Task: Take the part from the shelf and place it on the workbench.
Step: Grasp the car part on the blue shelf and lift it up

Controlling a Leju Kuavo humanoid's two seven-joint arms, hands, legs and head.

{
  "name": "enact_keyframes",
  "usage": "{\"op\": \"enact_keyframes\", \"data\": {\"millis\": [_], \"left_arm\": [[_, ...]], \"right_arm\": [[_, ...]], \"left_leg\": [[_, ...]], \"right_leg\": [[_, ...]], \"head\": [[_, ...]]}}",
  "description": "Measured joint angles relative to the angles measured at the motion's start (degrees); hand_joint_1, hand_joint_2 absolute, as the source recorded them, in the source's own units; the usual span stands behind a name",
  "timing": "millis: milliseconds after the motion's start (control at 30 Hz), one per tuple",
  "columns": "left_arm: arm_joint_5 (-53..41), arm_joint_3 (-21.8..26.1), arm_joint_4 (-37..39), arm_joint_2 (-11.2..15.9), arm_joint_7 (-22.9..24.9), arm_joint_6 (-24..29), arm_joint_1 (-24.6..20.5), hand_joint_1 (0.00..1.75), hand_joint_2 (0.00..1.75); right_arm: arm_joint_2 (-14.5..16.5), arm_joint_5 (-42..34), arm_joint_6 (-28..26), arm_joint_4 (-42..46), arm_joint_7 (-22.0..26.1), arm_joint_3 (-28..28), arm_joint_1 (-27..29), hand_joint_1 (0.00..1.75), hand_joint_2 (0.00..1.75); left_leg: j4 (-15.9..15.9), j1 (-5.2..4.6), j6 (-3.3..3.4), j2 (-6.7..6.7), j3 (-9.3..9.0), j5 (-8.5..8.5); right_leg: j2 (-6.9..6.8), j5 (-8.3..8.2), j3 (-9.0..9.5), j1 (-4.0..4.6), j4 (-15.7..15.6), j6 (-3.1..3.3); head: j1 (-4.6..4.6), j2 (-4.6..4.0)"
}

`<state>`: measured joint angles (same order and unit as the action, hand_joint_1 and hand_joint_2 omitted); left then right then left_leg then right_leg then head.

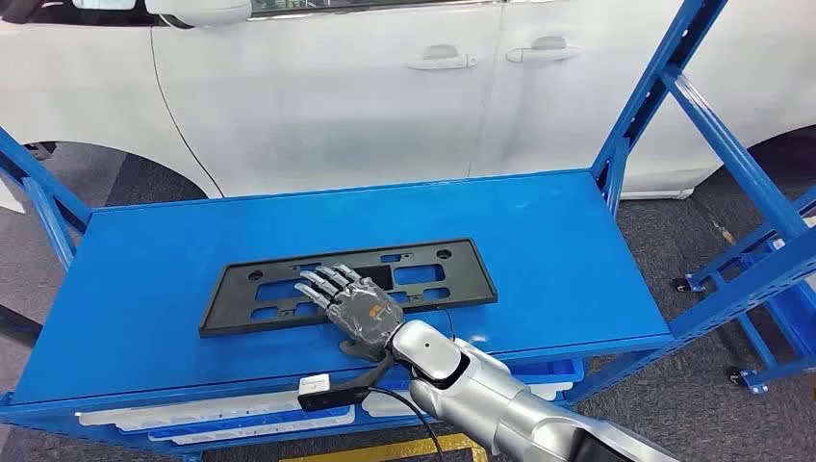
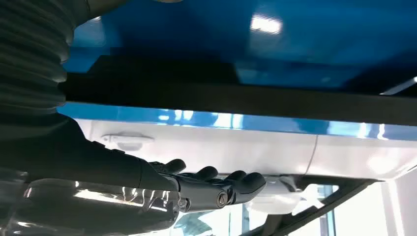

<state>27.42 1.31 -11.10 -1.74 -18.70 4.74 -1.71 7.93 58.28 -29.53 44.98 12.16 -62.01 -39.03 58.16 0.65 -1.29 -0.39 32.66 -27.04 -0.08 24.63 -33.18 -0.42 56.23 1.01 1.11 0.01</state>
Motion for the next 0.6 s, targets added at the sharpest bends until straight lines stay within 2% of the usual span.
{"op": "enact_keyframes", "data": {"millis": [67,133,167,200,233,300,333,367,433,500,533,600], "left_arm": [[-0.14,-0.01,0.00,0.04,-0.02,-0.01,-0.03,0.00,0.00],[-0.39,-0.02,0.00,0.12,-0.03,-0.02,-0.06,0.00,0.00],[-0.52,-0.02,0.00,0.16,-0.02,-0.02,-0.03,0.00,0.00],[-0.67,-0.02,0.00,0.20,-0.01,-0.02,0.03,0.00,0.00],[-0.82,-0.03,0.00,0.24,0.00,-0.03,0.08,0.00,0.00],[-1.02,-0.04,0.00,0.37,0.01,-0.04,0.06,0.00,0.00],[-1.05,-0.05,0.00,0.42,0.01,-0.05,-0.01,0.00,0.00],[-1.07,-0.05,0.00,0.46,0.01,-0.08,-0.09,0.00,0.00],[-1.14,-0.07,0.00,0.48,0.01,-0.15,-0.21,0.00,0.00],[-1.22,-0.09,0.00,0.49,0.01,-0.20,-0.22,0.00,0.00],[-1.24,-0.10,0.00,0.51,0.01,-0.22,-0.22,0.00,0.00],[-1.32,-0.11,0.00,0.54,0.01,-0.24,-0.27,0.00,0.00]], "right_arm": [[0.44,0.44,-0.68,-0.82,-0.40,-0.06,-0.25,0.00,1.75],[1.12,1.50,-1.99,-2.67,-1.35,-0.17,-0.54,0.00,1.75],[1.38,2.17,-2.64,-3.69,-1.94,-0.24,-0.57,0.00,1.75],[1.59,2.92,-3.29,-4.63,-2.56,-0.29,-0.58,0.00,1.75],[1.85,3.67,-3.91,-5.51,-3.22,-0.34,-0.62,0.00,1.75],[2.46,4.87,-4.75,-6.92,-4.21,-0.38,-0.87,0.00,1.75],[2.75,5.24,-5.03,-7.49,-4.56,-0.38,-1.05,0.40,1.75],[2.98,5.48,-5.19,-7.94,-4.76,-0.39,-1.22,0.83,1.75],[3.29,5.85,-5.34,-8.66,-5.12,-0.41,-1.44,1.68,1.75],[3.54,6.23,-5.19,-9.26,-5.42,-0.41,-1.55,1.71,1.75],[3.60,6.42,-5.03,-9.52,-5.56,-0.42,-1.63,1.71,1.75],[3.63,6.79,-4.61,-9.95,-5.80,-0.43,-1.80,1.73,1.75]], "left_leg": [[3.57,0.08,-0.14,0.02,1.59,-1.90],[11.51,0.16,-0.45,0.04,5.44,-5.34],[14.57,0.17,-0.58,0.04,7.10,-6.15],[15.63,0.17,-0.65,0.05,7.83,-5.82],[14.25,0.18,-0.68,0.05,7.38,-4.32],[6.69,0.23,-0.53,0.11,3.95,-0.21],[3.17,0.16,-0.31,0.11,2.31,1.08],[0.95,0.10,-0.03,0.09,1.31,1.64],[0.01,-0.06,0.64,-0.02,0.98,1.52],[-0.20,0.10,1.32,-0.01,0.90,1.72],[-0.37,0.19,1.64,0.01,0.84,1.83],[-0.54,0.27,2.05,0.05,0.82,1.95]], "right_leg": [[-0.05,-0.01,0.16,0.03,-0.13,0.16],[-0.12,0.03,0.31,0.16,-0.20,0.39],[-0.12,0.10,0.31,0.22,-0.13,0.43],[-0.10,0.19,0.32,0.27,-0.01,0.44],[-0.04,0.33,0.33,0.27,0.18,0.41],[0.12,0.80,0.34,0.26,0.77,0.16],[0.18,1.05,0.24,0.36,1.17,-0.05],[0.21,1.22,0.13,0.48,1.44,-0.30],[0.21,1.27,-0.03,0.66,1.63,-0.77],[0.20,1.65,-0.15,0.59,1.94,-1.33],[0.19,2.52,-0.66,0.53,3.13,-1.65],[0.17,5.88,-3.48,0.29,9.29,-2.22]], "head": [[0.09,-0.01],[0.18,-0.01],[0.19,-0.01],[0.17,-0.01],[0.18,-0.01],[0.17,-0.01],[0.19,-0.01],[0.14,-0.01],[0.07,-0.01],[-0.01,-0.01],[-0.09,-0.01],[-0.21,-0.01]]}}
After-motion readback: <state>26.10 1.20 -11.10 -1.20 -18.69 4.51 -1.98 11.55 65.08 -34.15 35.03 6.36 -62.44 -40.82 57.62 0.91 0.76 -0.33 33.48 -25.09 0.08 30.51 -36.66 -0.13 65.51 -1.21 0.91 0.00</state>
